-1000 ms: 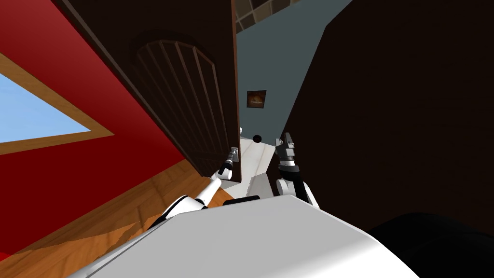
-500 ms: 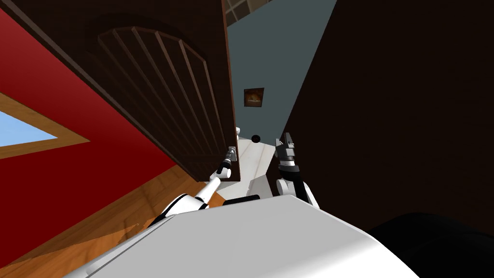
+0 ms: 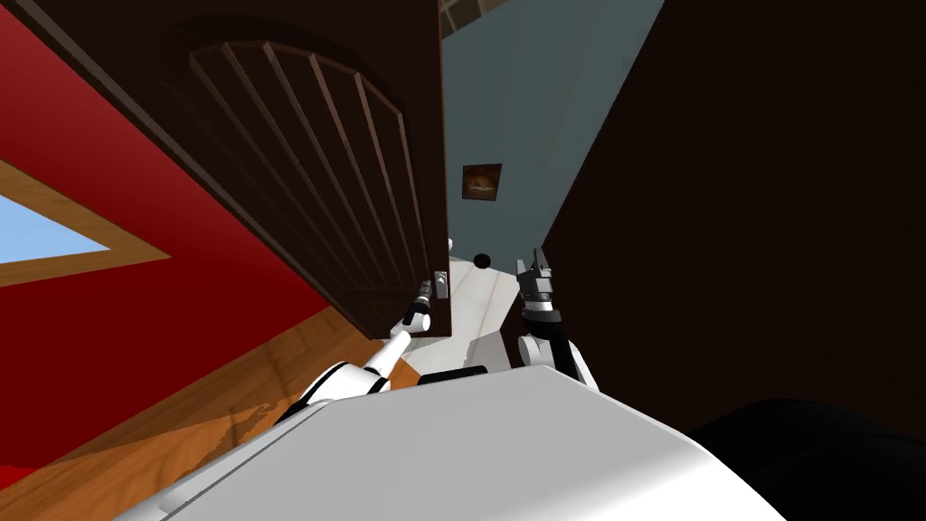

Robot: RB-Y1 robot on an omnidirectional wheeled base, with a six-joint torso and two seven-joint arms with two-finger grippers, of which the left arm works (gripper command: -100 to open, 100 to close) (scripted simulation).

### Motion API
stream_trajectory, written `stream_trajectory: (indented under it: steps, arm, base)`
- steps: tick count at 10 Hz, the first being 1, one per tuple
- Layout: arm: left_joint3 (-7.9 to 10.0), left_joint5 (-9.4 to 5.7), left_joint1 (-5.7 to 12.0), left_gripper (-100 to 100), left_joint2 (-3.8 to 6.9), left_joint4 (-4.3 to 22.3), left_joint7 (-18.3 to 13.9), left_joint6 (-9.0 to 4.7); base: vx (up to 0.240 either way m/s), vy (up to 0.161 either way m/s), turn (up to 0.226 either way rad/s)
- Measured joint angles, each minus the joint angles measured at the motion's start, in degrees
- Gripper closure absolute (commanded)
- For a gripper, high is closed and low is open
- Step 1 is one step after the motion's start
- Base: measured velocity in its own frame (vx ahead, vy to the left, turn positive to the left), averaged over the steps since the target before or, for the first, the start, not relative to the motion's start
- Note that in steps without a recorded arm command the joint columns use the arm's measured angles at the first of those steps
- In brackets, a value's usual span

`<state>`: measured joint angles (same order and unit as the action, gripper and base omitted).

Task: Push the door open

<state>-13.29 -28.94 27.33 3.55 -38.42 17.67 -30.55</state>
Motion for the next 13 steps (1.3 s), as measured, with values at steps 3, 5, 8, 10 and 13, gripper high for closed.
stream_trajectory:
  steps: [3, 5, 8, 10, 13]
  arm:
    - [0.35, -0.16, -0.08, -100, -0.35, -0.4, 0.0, 1.27]
    - [0.55, -0.35, 0.58, -100, -1.0, 0.5, -0.3, 1.68]
    - [0.99, -0.49, -0.16, -100, -1.38, -0.7, 0.3, 2.5]
    - [0.92, -0.52, -0.07, -100, -0.65, -0.3, 0.1, 2.09]
    - [1.07, -0.59, -0.34, -100, -0.44, -0.2, 0.1, 1.33]
  base:
    - [-0.238, -0.078, 0.045]
    - [-0.259, -0.085, 0.05]
    - [0.059, -0.035, -0.021]
    - [0.217, -0.002, -0.021]
    - [0.238, -0.047, -0.034]
